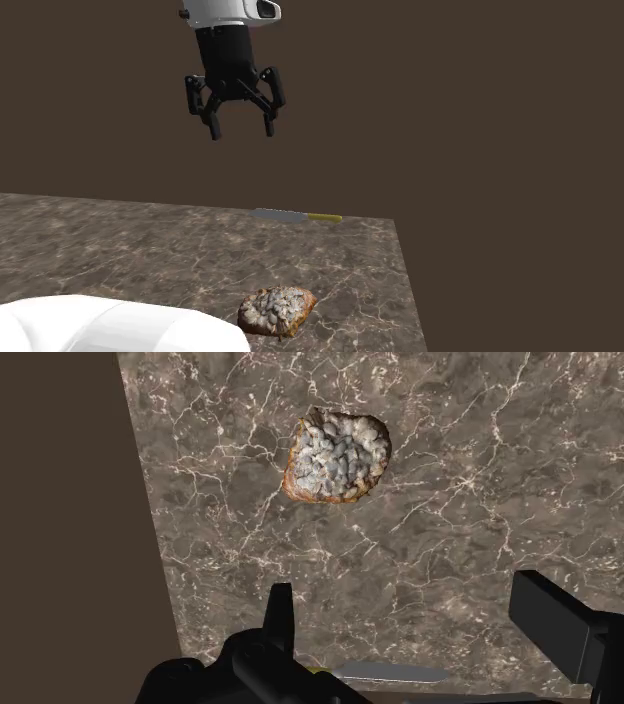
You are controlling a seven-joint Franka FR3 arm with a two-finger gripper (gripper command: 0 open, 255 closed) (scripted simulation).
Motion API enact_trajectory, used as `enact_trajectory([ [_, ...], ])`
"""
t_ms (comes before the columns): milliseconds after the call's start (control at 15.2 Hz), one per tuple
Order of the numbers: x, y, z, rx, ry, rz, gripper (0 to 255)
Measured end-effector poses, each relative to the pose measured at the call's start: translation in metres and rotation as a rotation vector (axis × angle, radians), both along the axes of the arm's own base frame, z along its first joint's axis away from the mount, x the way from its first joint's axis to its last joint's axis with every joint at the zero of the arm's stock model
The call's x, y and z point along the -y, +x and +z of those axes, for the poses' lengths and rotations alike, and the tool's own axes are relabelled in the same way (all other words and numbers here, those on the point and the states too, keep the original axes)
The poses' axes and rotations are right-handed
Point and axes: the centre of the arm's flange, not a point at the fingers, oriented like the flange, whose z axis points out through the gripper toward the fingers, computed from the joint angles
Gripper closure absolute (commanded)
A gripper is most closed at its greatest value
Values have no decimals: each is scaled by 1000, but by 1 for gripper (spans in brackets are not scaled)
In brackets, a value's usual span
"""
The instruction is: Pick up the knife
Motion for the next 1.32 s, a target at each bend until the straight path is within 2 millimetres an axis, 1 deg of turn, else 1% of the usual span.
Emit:
enact_trajectory([
  [66,0,0,0,0,0,0,0],
  [132,4,4,-5,-1,1,17,0],
  [264,15,17,-15,-1,6,76,0],
  [396,30,29,-33,-1,11,147,0],
  [594,49,54,-55,0,19,259,0],
  [792,59,81,-81,0,26,373,0],
  [1056,78,120,-111,1,37,524,0],
  [1122,78,133,-119,2,39,563,0],
  [1320,88,159,-144,2,47,675,0],
])
